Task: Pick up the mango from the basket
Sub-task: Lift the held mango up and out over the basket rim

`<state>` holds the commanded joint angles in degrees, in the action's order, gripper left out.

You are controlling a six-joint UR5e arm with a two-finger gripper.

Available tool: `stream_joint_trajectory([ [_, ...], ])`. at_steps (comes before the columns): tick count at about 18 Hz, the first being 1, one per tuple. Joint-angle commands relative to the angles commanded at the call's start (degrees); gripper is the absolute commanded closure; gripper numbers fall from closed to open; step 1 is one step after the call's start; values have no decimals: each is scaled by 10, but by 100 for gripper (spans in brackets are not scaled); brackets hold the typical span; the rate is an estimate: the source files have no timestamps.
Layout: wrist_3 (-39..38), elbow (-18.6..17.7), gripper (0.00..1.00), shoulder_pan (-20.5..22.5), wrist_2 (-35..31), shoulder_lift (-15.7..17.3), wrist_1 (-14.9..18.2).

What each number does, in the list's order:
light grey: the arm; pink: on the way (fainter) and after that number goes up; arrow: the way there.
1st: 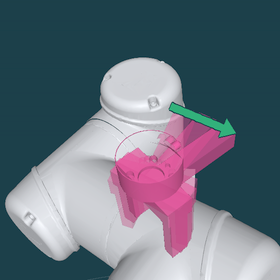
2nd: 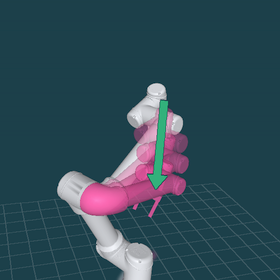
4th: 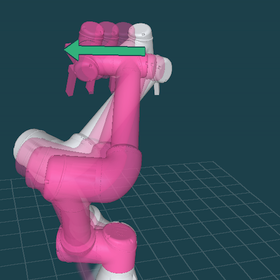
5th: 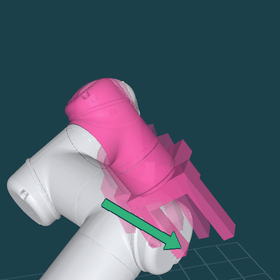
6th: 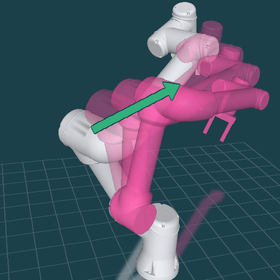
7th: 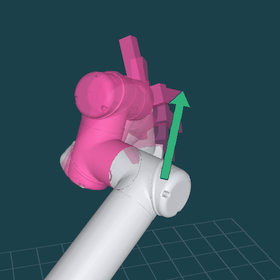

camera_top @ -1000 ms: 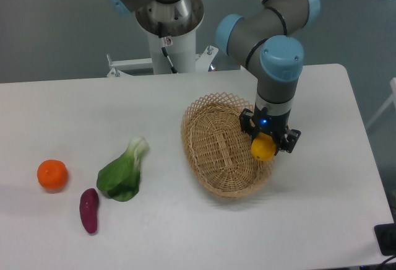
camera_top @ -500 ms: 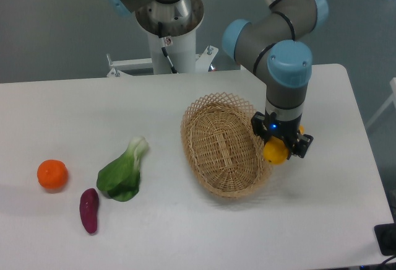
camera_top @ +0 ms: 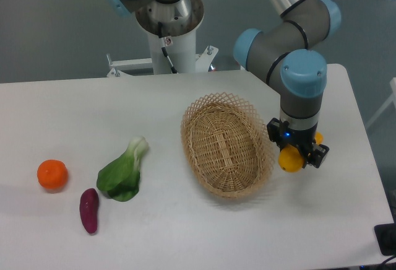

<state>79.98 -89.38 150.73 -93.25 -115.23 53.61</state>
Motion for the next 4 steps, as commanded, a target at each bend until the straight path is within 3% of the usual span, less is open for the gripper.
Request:
stream_joint_trajectory([
  [4, 1, -3, 55, 1, 0, 0, 0],
])
